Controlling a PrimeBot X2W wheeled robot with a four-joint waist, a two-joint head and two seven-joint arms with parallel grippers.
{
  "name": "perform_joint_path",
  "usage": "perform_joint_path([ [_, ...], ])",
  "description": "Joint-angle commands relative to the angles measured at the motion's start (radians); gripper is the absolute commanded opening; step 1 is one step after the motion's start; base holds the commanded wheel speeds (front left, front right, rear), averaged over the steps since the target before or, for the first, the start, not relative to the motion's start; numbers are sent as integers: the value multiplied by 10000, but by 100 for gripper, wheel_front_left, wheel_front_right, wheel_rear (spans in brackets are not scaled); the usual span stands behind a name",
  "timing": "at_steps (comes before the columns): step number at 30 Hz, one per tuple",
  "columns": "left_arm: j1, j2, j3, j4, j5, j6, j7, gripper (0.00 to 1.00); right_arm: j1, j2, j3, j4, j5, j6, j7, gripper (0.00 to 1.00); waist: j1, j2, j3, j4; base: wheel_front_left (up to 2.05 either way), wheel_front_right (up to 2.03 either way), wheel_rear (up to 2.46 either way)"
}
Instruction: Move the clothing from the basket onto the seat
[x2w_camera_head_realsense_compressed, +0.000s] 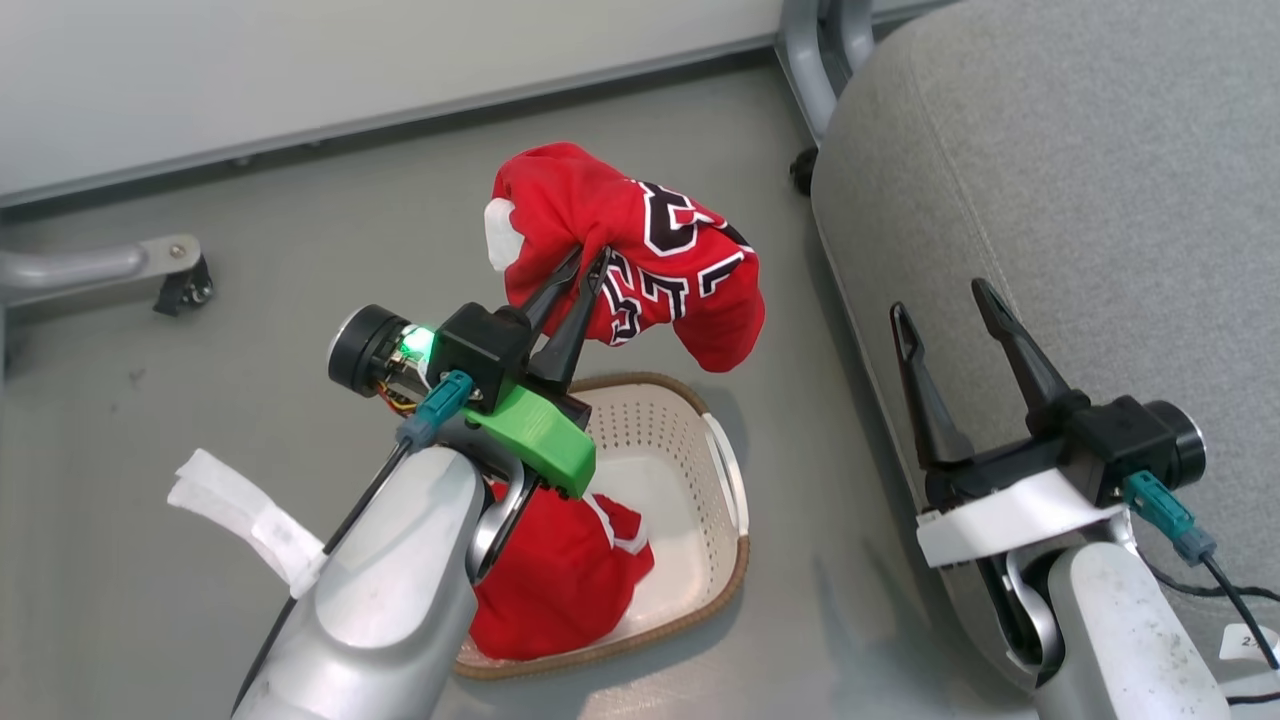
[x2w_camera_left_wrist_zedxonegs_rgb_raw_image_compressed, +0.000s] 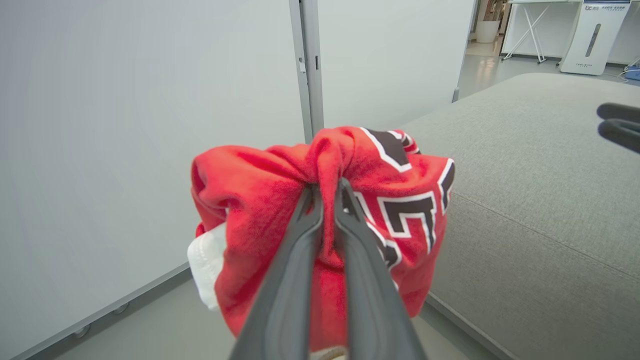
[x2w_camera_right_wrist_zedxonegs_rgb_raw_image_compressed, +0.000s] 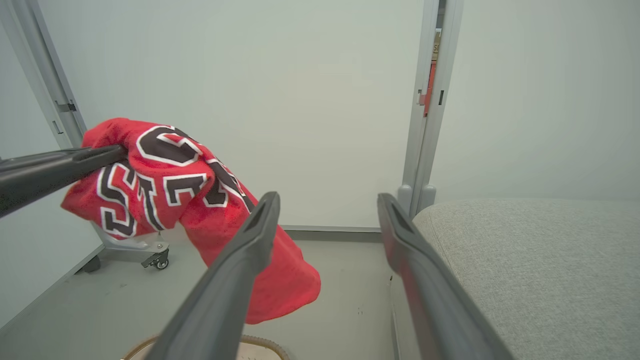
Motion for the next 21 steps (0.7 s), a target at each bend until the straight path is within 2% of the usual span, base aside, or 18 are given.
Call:
perform_joint_path([
  [1,238,33,102,-236,105,29,-36,0,243,-35,-32,46,64,-3,-19,100,0,0,-525,243,0,0,0],
  [12,746,64,436,-1539,333,5,-37,0,892,-35,-68,81,159,-3,-19,100,0,0,-1224,431,0,0,0],
  [21,994,108,429,-1939,357,-5,-37,0,1085,-35,-6,31,157,-3,-19,100,0,0,-1346,509,0,0,0],
])
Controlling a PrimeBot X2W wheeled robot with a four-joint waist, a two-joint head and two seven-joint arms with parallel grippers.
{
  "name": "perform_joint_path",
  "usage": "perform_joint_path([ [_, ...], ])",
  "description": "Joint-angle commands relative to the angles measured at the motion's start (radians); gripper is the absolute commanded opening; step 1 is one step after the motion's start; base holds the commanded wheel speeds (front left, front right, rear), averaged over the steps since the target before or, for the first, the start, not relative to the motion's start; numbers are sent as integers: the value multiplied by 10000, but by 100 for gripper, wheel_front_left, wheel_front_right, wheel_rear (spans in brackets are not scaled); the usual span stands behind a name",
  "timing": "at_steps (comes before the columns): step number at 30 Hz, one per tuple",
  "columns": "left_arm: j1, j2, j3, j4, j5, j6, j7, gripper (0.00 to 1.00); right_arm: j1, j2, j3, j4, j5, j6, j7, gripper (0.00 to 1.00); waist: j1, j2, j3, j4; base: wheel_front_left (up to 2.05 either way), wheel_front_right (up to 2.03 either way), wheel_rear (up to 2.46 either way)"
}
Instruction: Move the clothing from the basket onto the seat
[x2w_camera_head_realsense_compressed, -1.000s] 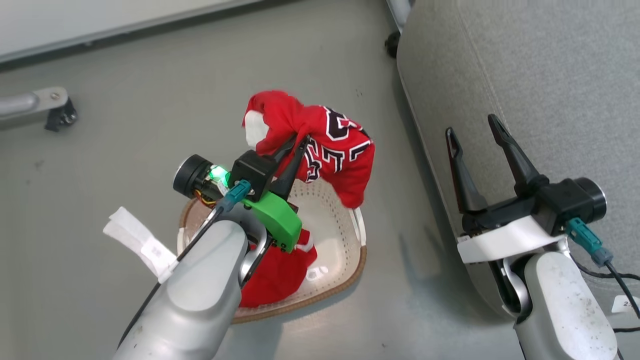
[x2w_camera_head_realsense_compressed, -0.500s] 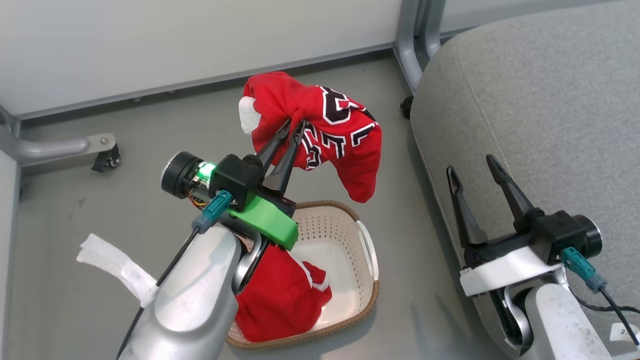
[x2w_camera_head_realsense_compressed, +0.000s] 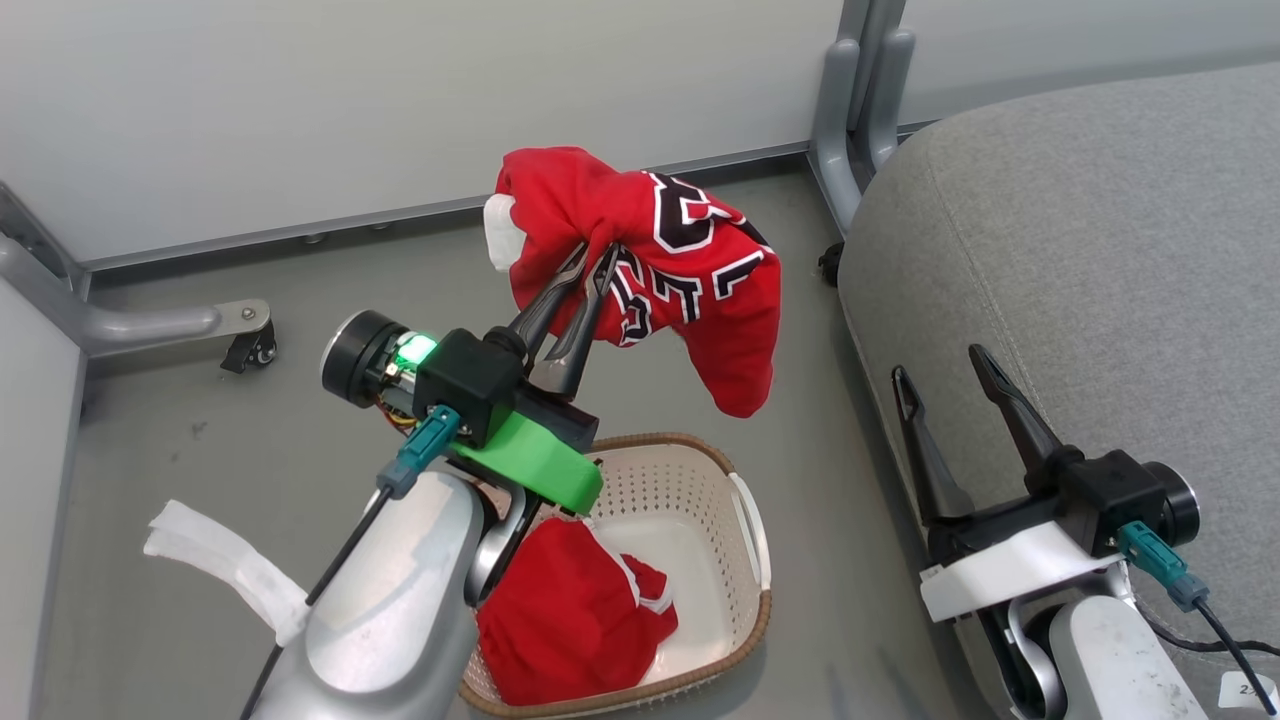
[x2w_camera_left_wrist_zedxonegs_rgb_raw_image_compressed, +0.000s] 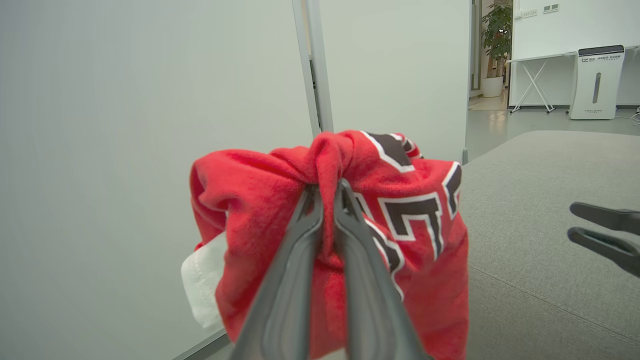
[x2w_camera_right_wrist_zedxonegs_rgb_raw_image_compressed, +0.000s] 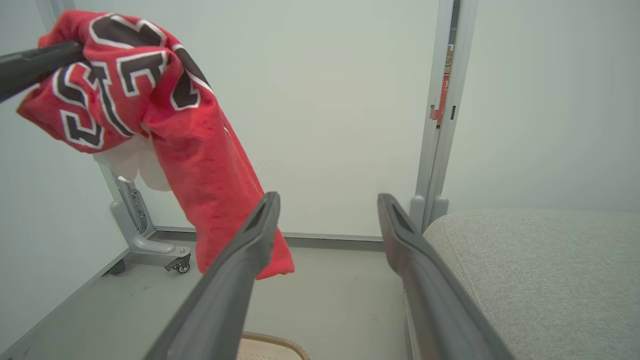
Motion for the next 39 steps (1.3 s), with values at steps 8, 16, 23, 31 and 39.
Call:
perform_joint_path([
  [8,158,47,-31,-15,45,-10,-37,0,-199,-33,554,-218,-289,-3,-19,100,1,0,70,48,0,0,0],
  [16,-10,-26,-148,-40,38,-13,-37,0,-821,-430,1661,-167,-569,-3,-19,100,1,0,236,179,0,0,0],
  [23,-311,-127,-427,-94,-1,-17,-37,0,-1844,-951,2404,636,-801,-3,-15,100,1,0,539,434,0,0,0],
  [31,-519,-215,-951,-120,-162,-20,-37,0,-2831,-1088,2853,1547,-907,-3,-12,100,1,0,806,782,0,0,0],
  [39,-610,-245,-1384,-65,-361,-21,-37,0,-3476,-880,2964,1959,-1052,-3,-12,100,1,0,981,985,0,0,0],
])
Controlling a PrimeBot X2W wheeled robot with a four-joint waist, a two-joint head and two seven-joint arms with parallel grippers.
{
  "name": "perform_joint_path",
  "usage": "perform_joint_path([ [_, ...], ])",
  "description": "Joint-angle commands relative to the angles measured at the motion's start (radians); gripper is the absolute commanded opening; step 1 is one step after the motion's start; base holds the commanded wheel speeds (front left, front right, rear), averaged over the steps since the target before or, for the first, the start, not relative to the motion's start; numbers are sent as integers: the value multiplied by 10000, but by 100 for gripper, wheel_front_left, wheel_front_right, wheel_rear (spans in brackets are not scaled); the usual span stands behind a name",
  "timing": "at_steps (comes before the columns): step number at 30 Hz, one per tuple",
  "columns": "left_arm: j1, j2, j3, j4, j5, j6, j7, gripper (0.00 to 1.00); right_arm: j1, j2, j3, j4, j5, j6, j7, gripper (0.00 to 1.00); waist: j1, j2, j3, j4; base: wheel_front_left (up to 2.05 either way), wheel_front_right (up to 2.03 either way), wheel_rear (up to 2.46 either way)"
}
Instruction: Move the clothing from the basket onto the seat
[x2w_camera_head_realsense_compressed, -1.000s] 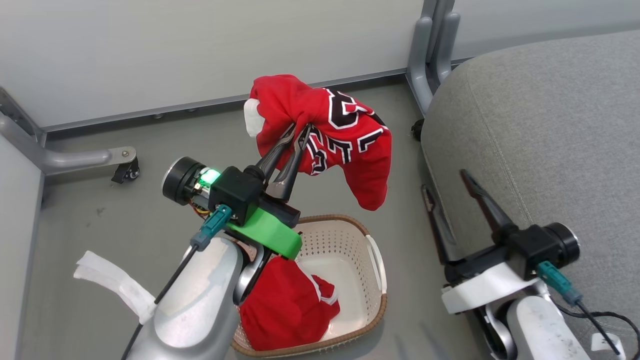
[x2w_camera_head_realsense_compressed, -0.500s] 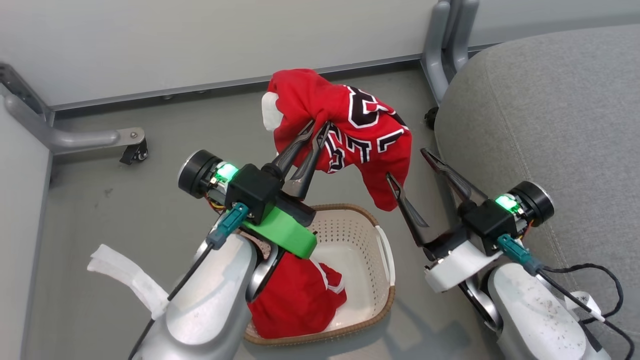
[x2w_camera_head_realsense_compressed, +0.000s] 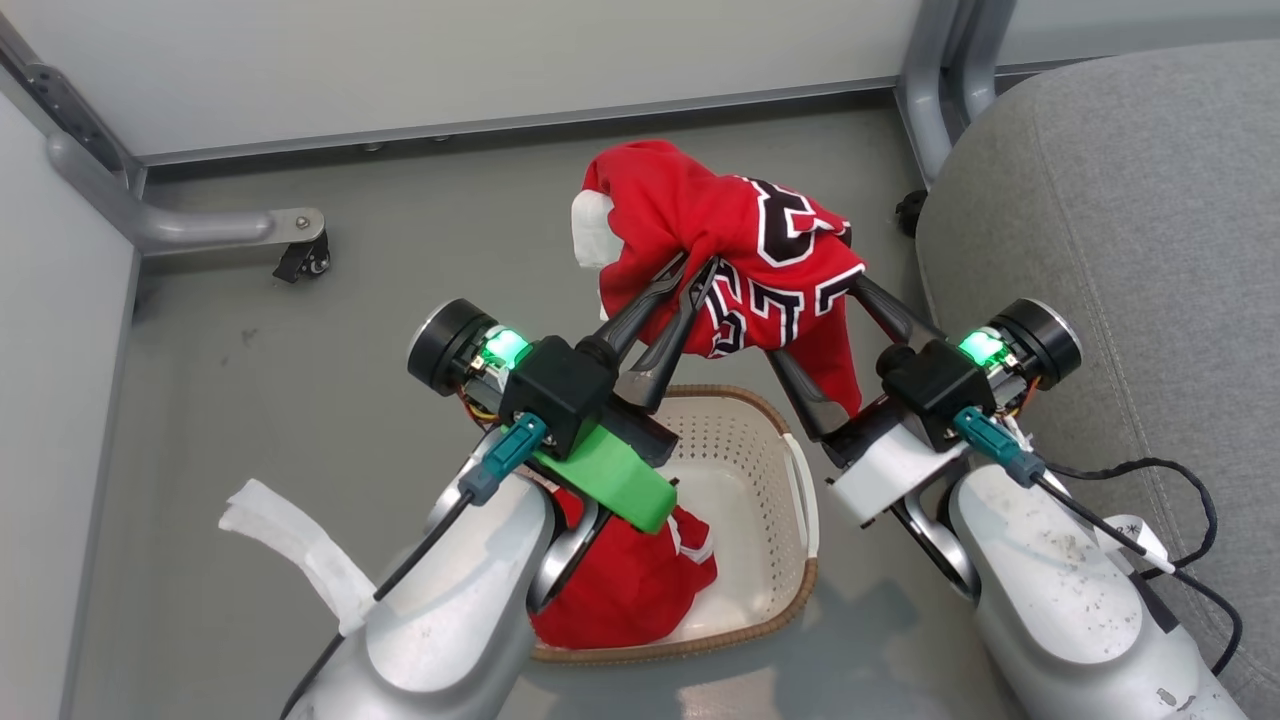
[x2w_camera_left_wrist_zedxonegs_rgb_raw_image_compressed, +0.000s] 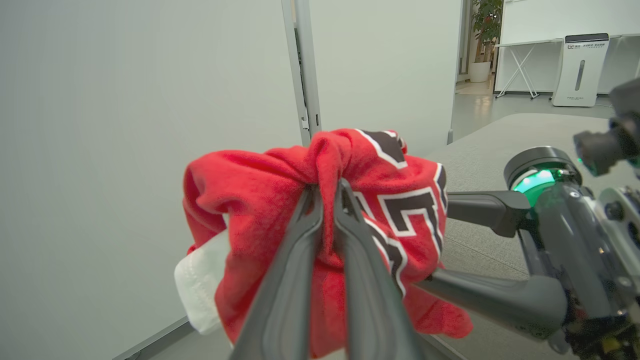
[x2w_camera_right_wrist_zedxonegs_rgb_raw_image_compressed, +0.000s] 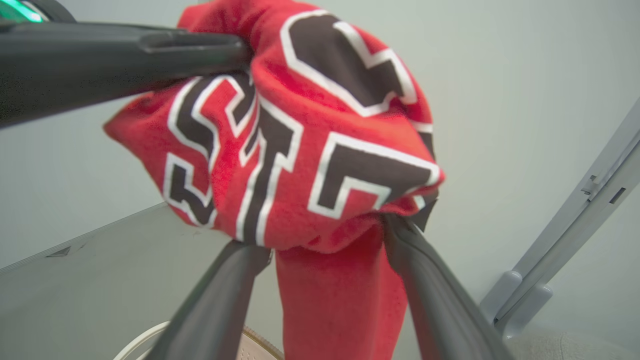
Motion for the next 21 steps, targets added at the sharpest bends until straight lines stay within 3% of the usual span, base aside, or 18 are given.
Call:
perform_joint_path([
  [1,-163,-17,-66,-3,-71,-19,-37,0,-150,43,-54,55,-66,-3,-5,100,0,0,54,50,0,0,0],
  [12,-334,-17,-717,-114,-516,160,-37,0,-410,389,-978,181,-516,-5,-5,100,0,0,259,208,0,0,0],
  [21,-476,-18,-608,16,-473,233,-37,0,-157,259,-1270,-73,-666,-5,-5,100,0,0,128,181,0,0,0],
])
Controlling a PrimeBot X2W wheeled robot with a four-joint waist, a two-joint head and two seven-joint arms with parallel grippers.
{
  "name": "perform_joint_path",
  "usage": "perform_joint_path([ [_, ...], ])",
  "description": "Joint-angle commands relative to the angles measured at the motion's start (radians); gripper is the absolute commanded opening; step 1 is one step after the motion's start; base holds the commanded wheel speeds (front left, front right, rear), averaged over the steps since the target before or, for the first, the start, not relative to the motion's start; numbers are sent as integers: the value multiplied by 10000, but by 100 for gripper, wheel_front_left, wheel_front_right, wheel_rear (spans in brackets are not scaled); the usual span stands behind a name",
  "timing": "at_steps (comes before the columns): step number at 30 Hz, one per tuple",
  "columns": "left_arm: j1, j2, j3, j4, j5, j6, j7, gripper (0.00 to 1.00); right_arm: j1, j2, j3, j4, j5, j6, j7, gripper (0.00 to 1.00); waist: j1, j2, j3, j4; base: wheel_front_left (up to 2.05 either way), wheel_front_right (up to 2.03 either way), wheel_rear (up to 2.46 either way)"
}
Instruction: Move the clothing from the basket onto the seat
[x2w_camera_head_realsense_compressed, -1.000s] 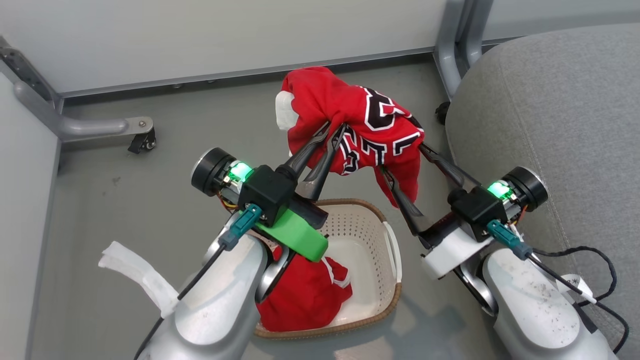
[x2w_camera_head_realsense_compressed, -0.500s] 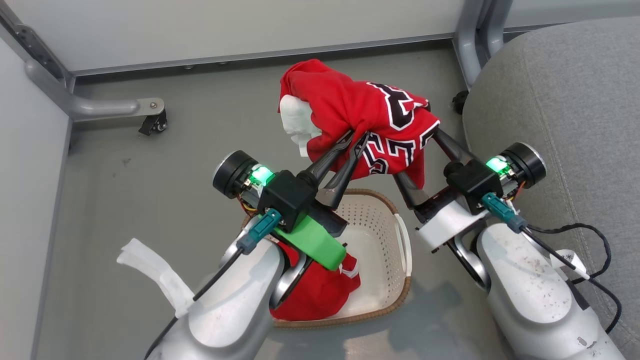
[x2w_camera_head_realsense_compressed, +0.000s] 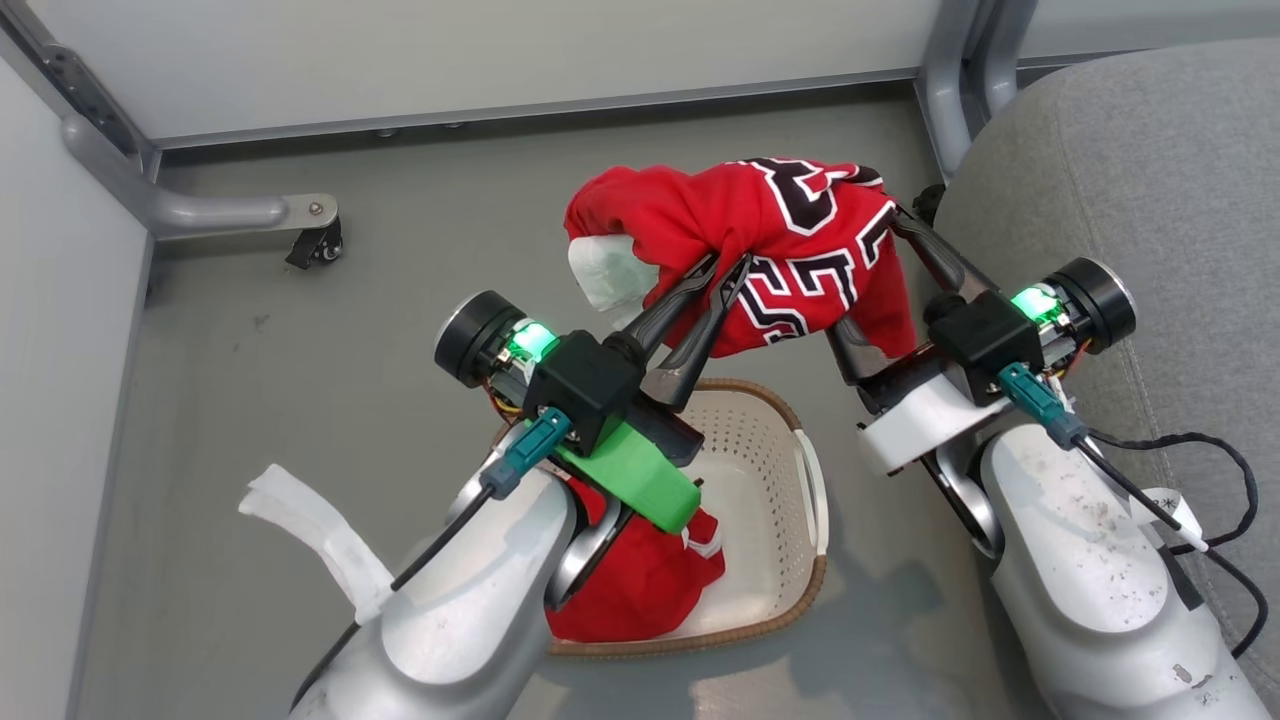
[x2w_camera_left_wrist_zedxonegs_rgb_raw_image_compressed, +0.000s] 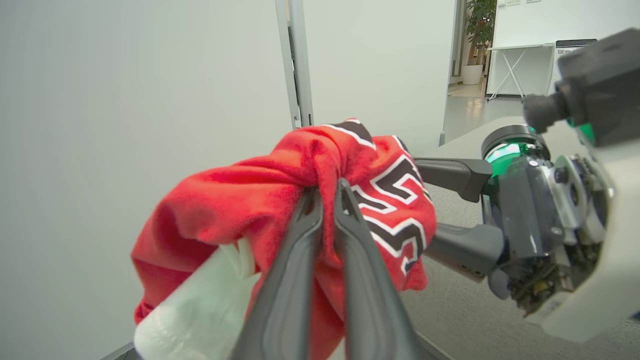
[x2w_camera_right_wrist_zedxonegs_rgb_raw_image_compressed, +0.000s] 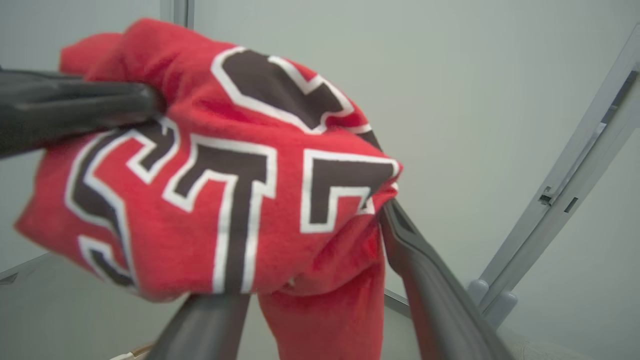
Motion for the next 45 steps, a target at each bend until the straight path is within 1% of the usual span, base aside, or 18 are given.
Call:
perform_joint_path([
  [1,-123,-10,48,24,62,32,-37,0,166,-56,-60,-30,-4,-6,-3,100,1,0,-39,-42,0,0,0],
  [8,-149,-11,-38,-28,144,1,-37,0,136,-43,-34,-8,22,-6,-3,100,1,0,-84,-86,0,0,0],
  [13,-153,-9,-178,-137,107,-31,-37,0,22,-60,45,266,89,-6,-2,100,1,0,-91,-49,0,0,0],
  [14,-150,-9,-205,-141,98,-39,-37,0,-34,-58,38,319,102,-6,-2,38,1,0,-92,-41,0,0,0],
  [15,-150,-9,-225,-142,85,-46,-37,0,-58,-65,46,393,111,-6,-2,0,1,0,-96,-32,0,0,0],
  [20,-80,-10,-265,-39,30,-63,-37,0,-91,-36,14,635,201,-7,-2,0,1,0,-162,-20,0,0,0],
  [28,69,-10,-161,117,39,-70,-37,0,178,17,64,589,384,-7,-2,0,1,0,-268,-115,0,0,0],
  [29,73,-10,-156,124,51,-70,-37,13,184,15,59,578,408,-7,-2,0,1,0,-270,-122,0,0,0],
  [30,76,-10,-151,129,68,-61,-37,42,197,16,44,577,434,-7,-2,0,1,0,-267,-126,0,0,0],
  [31,78,-10,-146,131,84,-48,-37,53,223,22,31,582,460,-7,-2,0,1,0,-262,-128,0,0,0],
  [32,80,-10,-137,127,101,-25,-37,75,238,26,26,572,463,-7,-3,0,1,0,-254,-129,0,0,0],
  [33,72,-10,-126,108,140,15,-37,100,258,25,19,554,478,-7,-2,0,1,0,-241,-127,0,0,0],
  [45,139,-9,-2,85,267,63,-25,100,540,67,-79,535,607,-7,-3,0,1,0,-197,-189,0,0,0],
])
